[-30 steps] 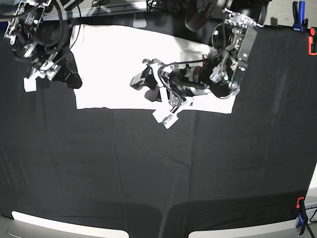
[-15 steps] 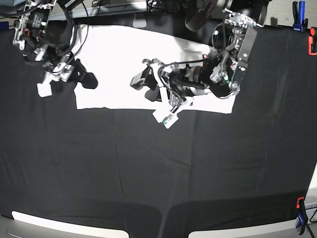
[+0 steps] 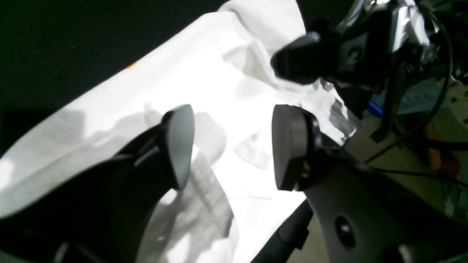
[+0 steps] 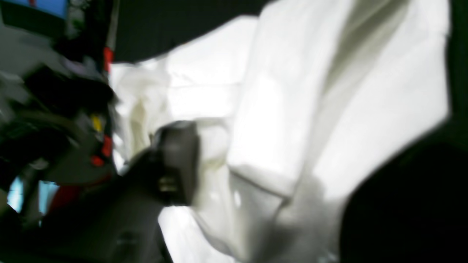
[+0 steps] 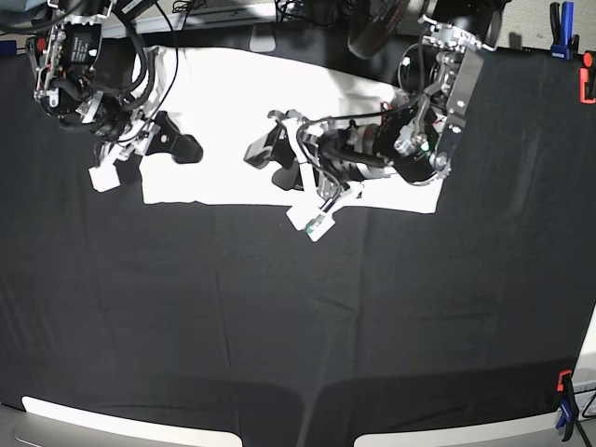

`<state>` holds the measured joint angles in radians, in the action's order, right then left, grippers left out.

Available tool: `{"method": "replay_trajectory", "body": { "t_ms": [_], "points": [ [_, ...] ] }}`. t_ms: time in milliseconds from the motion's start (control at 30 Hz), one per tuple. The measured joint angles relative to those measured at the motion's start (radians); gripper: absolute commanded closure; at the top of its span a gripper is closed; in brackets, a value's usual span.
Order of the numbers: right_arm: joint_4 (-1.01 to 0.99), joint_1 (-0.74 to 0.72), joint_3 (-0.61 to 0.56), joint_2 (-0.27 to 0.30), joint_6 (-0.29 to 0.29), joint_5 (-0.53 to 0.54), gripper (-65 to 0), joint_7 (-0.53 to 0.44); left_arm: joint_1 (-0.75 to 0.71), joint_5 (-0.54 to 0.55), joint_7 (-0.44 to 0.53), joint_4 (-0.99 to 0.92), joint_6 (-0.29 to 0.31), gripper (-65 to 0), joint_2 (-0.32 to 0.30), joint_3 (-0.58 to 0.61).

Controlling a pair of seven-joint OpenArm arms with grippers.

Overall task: Layout the t-shirt on the table in an organized manner, then fold the t-shirt properly
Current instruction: 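Lower the right gripper onto the strip's other end and grasp it, then fold the grasped end with the right gripper toward the left gripper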

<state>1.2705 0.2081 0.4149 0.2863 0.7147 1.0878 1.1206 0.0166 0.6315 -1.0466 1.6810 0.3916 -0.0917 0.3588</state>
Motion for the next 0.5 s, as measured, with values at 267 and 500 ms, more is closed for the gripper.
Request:
{"method": "replay_trajectory", "body": {
  "t_ms": [267,500],
  "points": [
    [0.000,-0.024,-0.005,0.027,0.000,0.005,0.0,0.007,0.000,0.000,0.000,0.000,0.000,-31.6,0.000,0.000],
    [-0.014,-0.140,0.003,0.106,-0.019,-0.042,0.0,0.051,0.000,0.000,0.000,0.000,0.000,-31.6,0.000,0.000]
  ]
}}
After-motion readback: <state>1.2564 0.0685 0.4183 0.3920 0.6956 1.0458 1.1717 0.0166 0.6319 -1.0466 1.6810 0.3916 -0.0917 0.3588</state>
